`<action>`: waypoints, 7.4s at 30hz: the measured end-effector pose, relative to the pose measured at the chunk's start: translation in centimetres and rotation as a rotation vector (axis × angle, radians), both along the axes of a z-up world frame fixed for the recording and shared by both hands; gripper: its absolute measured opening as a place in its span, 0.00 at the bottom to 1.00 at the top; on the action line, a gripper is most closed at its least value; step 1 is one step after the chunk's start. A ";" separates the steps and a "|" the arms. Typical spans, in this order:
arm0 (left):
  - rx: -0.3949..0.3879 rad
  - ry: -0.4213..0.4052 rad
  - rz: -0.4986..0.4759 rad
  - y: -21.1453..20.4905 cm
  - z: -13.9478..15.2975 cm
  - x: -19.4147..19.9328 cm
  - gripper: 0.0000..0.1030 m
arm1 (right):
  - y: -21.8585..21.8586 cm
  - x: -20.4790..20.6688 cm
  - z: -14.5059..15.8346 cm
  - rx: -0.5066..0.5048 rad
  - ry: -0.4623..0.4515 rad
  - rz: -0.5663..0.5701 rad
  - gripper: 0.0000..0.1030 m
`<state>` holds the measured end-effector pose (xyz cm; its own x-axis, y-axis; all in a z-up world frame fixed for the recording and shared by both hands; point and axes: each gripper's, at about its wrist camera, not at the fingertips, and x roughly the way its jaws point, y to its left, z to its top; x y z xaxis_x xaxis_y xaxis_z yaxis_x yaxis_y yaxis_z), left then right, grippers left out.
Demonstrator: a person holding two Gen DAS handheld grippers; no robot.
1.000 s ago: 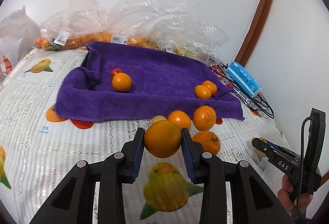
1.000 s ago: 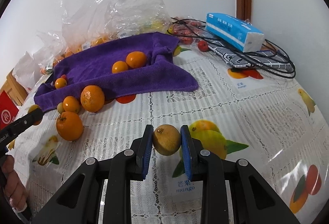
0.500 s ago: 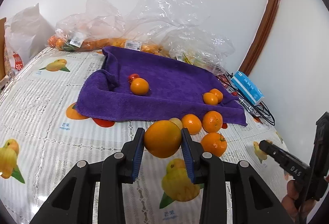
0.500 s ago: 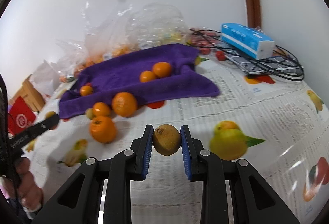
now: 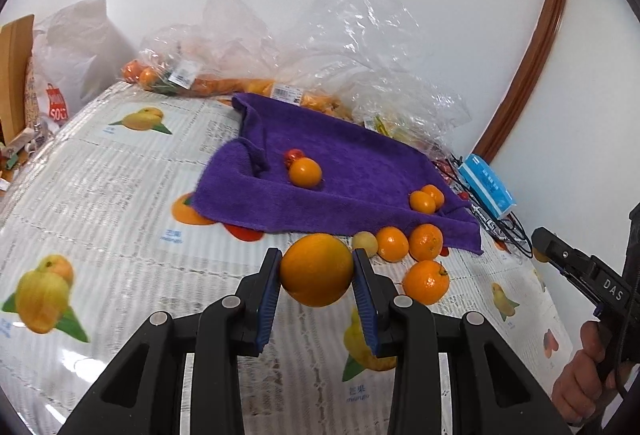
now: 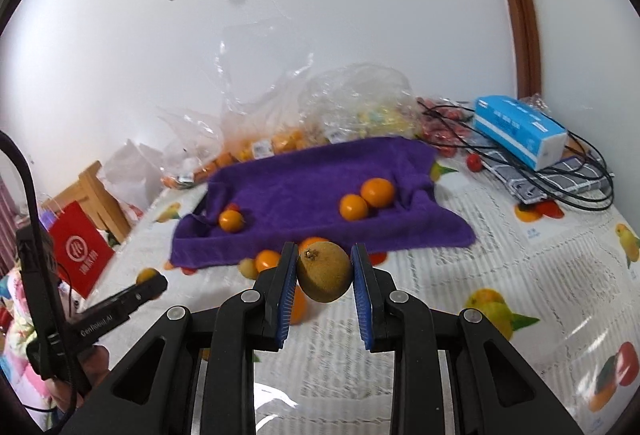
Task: Organize fruits
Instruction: 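Lift the yellow-brown fruit and large orange and carry both over the towel, then lower both fruits onto the purple towel and open both grippers, then withdraw from the towel and grasp a stemmed mandarin with the right gripper, then close the left gripper on a small yellow fruit while the right gripper holds the mandarin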
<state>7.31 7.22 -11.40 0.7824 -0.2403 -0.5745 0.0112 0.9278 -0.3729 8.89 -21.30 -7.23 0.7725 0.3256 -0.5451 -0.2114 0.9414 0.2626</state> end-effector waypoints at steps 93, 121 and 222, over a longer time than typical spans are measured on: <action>0.072 0.115 -0.117 -5.7 -2.3 16.3 0.32 | 0.7 17.1 -6.2 -0.185 0.235 0.120 0.32; 0.197 -0.061 -0.028 -6.3 0.9 13.6 0.50 | 4.1 11.7 -0.9 -0.202 -0.078 0.198 0.45; 0.206 0.209 -0.001 -9.8 -3.5 10.8 0.23 | -1.7 2.9 -8.6 -0.128 0.247 0.016 0.43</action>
